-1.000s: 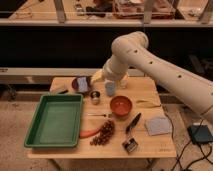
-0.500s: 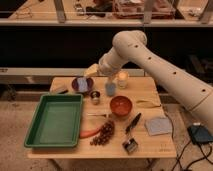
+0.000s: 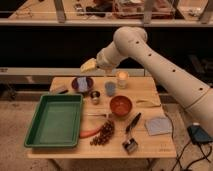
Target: Place sponge in metal cup
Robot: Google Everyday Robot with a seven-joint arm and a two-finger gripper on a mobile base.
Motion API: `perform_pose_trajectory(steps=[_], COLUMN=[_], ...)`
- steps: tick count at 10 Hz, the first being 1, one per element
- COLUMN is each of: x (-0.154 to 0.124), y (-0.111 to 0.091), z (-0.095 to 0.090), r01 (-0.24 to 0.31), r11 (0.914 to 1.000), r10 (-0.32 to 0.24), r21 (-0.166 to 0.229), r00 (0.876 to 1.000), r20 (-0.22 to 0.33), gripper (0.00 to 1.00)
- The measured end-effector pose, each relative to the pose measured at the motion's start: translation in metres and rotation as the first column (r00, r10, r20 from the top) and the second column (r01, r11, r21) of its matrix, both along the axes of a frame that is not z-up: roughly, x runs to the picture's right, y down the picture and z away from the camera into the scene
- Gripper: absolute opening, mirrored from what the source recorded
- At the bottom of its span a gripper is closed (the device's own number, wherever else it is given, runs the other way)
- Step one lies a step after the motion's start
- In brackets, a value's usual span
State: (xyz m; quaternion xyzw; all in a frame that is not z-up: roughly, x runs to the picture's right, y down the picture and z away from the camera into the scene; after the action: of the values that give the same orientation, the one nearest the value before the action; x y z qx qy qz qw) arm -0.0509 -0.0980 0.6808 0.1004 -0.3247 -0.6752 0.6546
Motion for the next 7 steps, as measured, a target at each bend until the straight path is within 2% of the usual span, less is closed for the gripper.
perform_pose_trajectory(steps=[2, 4, 5, 6, 7], x=[-0.017, -0.029, -0.037, -0.044, -0.047], y=[-0.017, -0.028, -0.027, -0.027, -0.024], z=[0.012, 0.016, 0.018, 0.028, 0.046], r01=[0.030, 0.059, 0.071, 0.087, 0.111], r11=[0.9985, 0.9929, 0.9907, 0.9893, 0.9881], r10=[-0.029, -0.049, -0.056, -0.069, -0.091], r21=[0.046, 0.104, 0.117, 0.118, 0.107], r00=[0.999, 0.995, 0.991, 0.987, 0.980], r20=[-0.019, -0.092, -0.123, -0.145, -0.175], gripper=[0.75, 0.75, 0.75, 0.75, 0.75])
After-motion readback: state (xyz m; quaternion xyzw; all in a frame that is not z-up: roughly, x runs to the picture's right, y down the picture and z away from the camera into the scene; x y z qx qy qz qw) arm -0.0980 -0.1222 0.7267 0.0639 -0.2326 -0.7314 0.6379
